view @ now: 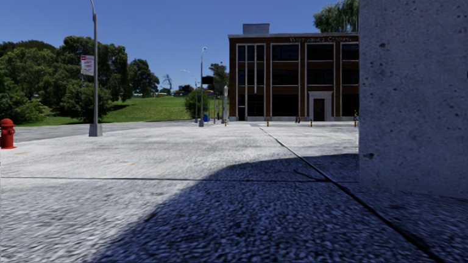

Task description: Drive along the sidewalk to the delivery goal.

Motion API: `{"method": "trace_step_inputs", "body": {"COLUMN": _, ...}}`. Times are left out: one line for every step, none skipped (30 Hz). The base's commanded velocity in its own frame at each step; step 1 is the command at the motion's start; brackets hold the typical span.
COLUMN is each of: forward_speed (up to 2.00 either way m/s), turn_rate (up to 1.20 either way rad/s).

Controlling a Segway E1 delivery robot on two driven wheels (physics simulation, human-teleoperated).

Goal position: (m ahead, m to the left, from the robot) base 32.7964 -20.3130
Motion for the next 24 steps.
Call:
{"method": "trace_step_inputs", "body": {"forward_speed": 2.0, "turn_rate": -0.4}}
{"method": "trace_step_inputs", "body": {"forward_speed": 2.0, "turn_rate": -0.4}}
{"method": "trace_step_inputs", "body": {"forward_speed": 2.0, "turn_rate": -0.35}}
{"method": "trace_step_inputs", "body": {"forward_speed": 2.0, "turn_rate": -0.35}}
{"method": "trace_step_inputs", "body": {"forward_speed": 2.0, "turn_rate": -0.09}}
{"method": "trace_step_inputs", "body": {"forward_speed": 2.0, "turn_rate": 0.0}}
{"method": "trace_step_inputs", "body": {"forward_speed": 2.0, "turn_rate": 0.0}}
{"method": "trace_step_inputs", "body": {"forward_speed": 2.0, "turn_rate": 0.0}}
{"method": "trace_step_inputs", "body": {"forward_speed": 2.0, "turn_rate": 0.0}}
{"method": "trace_step_inputs", "body": {"forward_speed": 2.0, "turn_rate": 0.0}}
{"method": "trace_step_inputs", "body": {"forward_speed": 2.0, "turn_rate": 0.0}}
{"method": "trace_step_inputs", "body": {"forward_speed": 2.0, "turn_rate": 0.0}}
{"method": "trace_step_inputs", "body": {"forward_speed": 2.0, "turn_rate": 0.0}}
{"method": "trace_step_inputs", "body": {"forward_speed": 2.0, "turn_rate": 0.0}}
{"method": "trace_step_inputs", "body": {"forward_speed": 2.0, "turn_rate": 0.0}}
{"method": "trace_step_inputs", "body": {"forward_speed": 2.0, "turn_rate": 0.0}}
{"method": "trace_step_inputs", "body": {"forward_speed": 2.0, "turn_rate": 0.0}}
{"method": "trace_step_inputs", "body": {"forward_speed": 2.0, "turn_rate": 0.0}}
{"method": "trace_step_inputs", "body": {"forward_speed": 2.0, "turn_rate": 0.0}}
{"method": "trace_step_inputs", "body": {"forward_speed": 2.0, "turn_rate": 0.0}}
{"method": "trace_step_inputs", "body": {"forward_speed": 2.0, "turn_rate": 0.0}}
{"method": "trace_step_inputs", "body": {"forward_speed": 2.0, "turn_rate": 0.0}}
{"method": "trace_step_inputs", "body": {"forward_speed": 2.0, "turn_rate": 0.0}}
{"method": "trace_step_inputs", "body": {"forward_speed": 2.0, "turn_rate": 0.0}}
